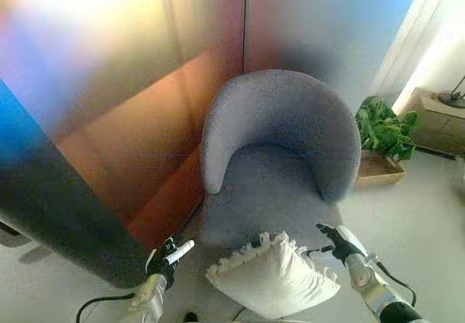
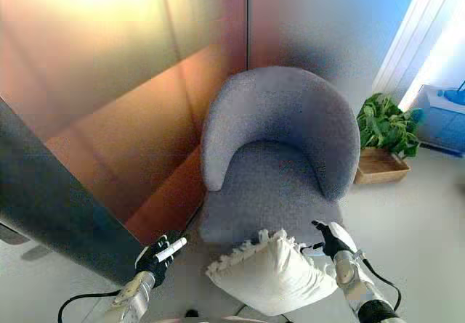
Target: Pick up the pillow and put it on the sofa.
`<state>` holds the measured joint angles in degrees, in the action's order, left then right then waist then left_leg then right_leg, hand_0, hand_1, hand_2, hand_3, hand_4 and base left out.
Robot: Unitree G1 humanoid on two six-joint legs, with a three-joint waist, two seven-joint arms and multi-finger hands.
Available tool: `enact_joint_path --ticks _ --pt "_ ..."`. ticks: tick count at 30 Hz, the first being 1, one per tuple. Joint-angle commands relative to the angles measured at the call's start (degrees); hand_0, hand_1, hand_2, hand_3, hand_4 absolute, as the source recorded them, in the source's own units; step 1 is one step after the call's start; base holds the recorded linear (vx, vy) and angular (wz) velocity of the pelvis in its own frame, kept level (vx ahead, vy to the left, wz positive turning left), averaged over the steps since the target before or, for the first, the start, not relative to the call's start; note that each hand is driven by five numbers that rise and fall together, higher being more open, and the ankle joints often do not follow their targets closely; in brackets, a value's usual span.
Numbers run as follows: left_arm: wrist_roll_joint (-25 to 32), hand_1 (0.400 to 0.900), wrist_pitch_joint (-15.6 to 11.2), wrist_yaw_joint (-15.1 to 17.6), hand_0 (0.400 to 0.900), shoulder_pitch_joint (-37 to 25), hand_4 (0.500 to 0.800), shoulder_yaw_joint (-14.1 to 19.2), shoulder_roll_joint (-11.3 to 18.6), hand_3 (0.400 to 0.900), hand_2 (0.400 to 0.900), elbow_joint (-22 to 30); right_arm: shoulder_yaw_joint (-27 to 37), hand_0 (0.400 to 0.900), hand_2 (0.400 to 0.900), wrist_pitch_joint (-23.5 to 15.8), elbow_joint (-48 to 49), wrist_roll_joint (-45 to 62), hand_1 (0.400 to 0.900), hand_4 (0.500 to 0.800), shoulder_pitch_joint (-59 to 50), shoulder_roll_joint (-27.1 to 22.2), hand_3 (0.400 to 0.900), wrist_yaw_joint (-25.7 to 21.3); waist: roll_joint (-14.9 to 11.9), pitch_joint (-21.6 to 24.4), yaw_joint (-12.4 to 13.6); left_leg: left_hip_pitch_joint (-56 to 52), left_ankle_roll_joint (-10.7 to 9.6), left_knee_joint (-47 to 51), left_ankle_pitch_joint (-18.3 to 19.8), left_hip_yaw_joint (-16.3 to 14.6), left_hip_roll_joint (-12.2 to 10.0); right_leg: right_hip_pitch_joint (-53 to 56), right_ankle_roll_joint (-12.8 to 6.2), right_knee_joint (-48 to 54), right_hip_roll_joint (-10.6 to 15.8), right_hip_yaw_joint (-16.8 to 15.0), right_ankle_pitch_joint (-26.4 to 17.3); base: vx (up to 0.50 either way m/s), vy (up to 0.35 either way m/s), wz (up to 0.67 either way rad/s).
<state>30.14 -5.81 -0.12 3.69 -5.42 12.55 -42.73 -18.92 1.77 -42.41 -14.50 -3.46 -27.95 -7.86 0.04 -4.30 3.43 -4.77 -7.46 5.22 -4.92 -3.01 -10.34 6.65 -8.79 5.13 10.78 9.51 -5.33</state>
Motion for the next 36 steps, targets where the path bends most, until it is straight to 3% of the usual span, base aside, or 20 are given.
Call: enact_joint_path --ticks 1,4,10,13,25,31,36 --pt "1.38 0.900 -5.66 -0.61 0.900 -6.22 0.800 -1.88 2.84 0.900 0.900 3.38 0.37 0.900 0.900 -2.06 3.52 -2.09 0.900 0.800 -6.36 -1.53 0.900 -2.04 -2.29 0.79 1.26 -1.61 1.05 -0.22 2.64 0.48 -0.13 -1.79 -3.00 -0.89 5.20 -0.89 -1.41 0.00 0.000 0.00" --pt "2.22 0.900 -6.73 -2.37 0.900 -6.42 0.800 -1.65 3.07 0.900 0.900 3.69 0.55 0.900 0.900 -1.53 3.42 -1.87 0.900 0.800 -6.51 -1.83 0.900 -1.66 -2.37 0.73 1.34 -1.57 1.02 -0.22 2.62 0.45 -0.20 -1.82 -3.09 -0.92 5.27 -0.72 -1.44 0.00 -0.001 0.02" --pt "1.39 0.900 -5.46 -2.49 0.900 -6.37 0.800 -2.14 3.30 0.900 0.900 3.92 0.52 0.900 0.900 -2.04 2.58 -1.17 0.900 0.800 -6.33 -1.95 0.900 -0.59 -2.48 0.65 1.36 -1.73 1.01 -0.22 2.60 0.53 -0.29 -1.73 -3.07 -0.90 5.12 -0.81 -1.49 0.00 0.000 0.00" --pt "2.02 0.900 -6.30 -2.85 0.900 -6.55 0.800 -2.27 3.19 0.900 0.900 3.51 -0.02 0.900 0.900 -2.09 2.43 -1.80 0.900 0.800 -6.88 -1.61 0.900 0.21 -2.42 0.61 1.37 -1.81 1.03 -0.36 2.60 0.66 -0.21 -1.69 -3.02 -0.96 5.13 -1.03 -1.46 0.00 0.000 0.00" --pt "1.60 0.900 -7.73 -1.52 0.900 -6.38 0.800 -2.83 2.98 0.900 0.900 3.03 -2.22 0.900 0.900 -2.58 -0.35 -3.14 0.900 0.800 -8.66 -1.00 0.900 0.18 -1.83 -0.63 2.25 -0.64 1.17 -0.47 2.60 1.68 0.25 -2.64 -3.32 -1.34 5.87 -0.39 -1.73 0.02 0.016 0.07" --pt "3.42 0.900 -8.89 -1.19 0.900 -9.52 0.800 -4.73 3.17 0.900 0.900 2.19 -4.58 0.900 0.900 -2.20 -4.65 -1.06 0.900 0.800 -15.05 -1.03 0.900 -1.08 -0.94 -4.25 2.90 2.56 1.23 -1.22 2.40 3.10 0.79 -6.10 -3.29 -2.64 6.25 -0.89 -1.85 -0.10 0.036 0.09" --pt "7.33 0.900 -10.77 0.84 0.900 -17.56 0.800 -7.62 3.66 0.900 0.900 0.95 -8.98 0.900 0.900 -1.73 -10.93 1.49 0.900 0.800 -28.12 -1.34 0.900 -2.69 0.35 -10.27 3.02 7.44 1.53 -1.60 1.86 4.09 1.56 -11.31 -3.07 -3.50 6.19 -2.29 -2.27 -0.31 0.033 -0.05"
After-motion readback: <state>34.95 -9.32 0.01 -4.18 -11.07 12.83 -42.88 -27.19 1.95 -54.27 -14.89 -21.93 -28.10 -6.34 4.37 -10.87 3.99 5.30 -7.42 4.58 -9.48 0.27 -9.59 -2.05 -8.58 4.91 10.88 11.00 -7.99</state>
